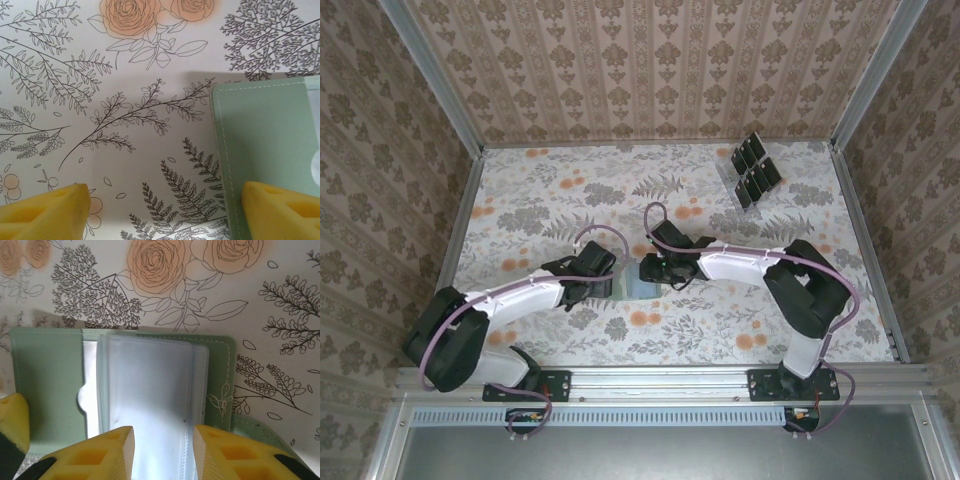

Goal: Put the credit cards into the card holder
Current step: Flip over the card slot in the card holder.

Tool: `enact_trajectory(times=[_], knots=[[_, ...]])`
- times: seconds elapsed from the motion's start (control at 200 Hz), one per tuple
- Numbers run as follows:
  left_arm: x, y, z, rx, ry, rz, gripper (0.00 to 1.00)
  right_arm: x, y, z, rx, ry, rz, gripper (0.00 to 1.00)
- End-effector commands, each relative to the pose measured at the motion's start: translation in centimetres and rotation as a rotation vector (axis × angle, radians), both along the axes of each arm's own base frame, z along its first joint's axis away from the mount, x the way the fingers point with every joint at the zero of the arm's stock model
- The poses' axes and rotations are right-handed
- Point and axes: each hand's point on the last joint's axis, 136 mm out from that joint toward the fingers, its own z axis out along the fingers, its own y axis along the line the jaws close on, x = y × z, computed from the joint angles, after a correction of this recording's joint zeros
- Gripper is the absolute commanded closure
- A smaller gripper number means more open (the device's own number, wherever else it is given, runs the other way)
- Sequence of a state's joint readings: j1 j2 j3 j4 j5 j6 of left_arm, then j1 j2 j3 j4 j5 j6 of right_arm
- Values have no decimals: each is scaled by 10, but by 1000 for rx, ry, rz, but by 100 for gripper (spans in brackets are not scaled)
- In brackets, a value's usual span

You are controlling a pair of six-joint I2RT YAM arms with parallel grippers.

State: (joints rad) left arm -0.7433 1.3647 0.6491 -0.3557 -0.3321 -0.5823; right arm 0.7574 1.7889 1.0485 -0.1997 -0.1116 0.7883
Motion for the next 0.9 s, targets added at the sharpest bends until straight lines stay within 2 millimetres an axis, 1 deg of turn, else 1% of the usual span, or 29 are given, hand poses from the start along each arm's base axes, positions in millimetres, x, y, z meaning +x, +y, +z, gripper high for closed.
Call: enact_trajectory(times=[0.0, 0.265, 0.355, 0.43, 0.725, 0.895], knots=[[-1, 8, -8, 34, 14, 19, 20, 1, 8, -3, 16, 9, 3, 64], [-3, 9, -22, 39, 43, 29, 20, -3, 8, -16, 21, 37, 0, 63], [-3, 8, -25, 36, 49, 29, 21, -4, 10, -18, 38, 47, -3, 59], [-4, 8, -27, 35, 52, 29, 21, -5, 13, -20, 57, 55, -3, 58], [-5, 8, -33, 30, 60, 25, 21, -5, 40, -11, 226, 77, 9, 57], [-5, 7, -33, 24, 58, 24, 21, -3, 49, -6, 280, 87, 7, 57]])
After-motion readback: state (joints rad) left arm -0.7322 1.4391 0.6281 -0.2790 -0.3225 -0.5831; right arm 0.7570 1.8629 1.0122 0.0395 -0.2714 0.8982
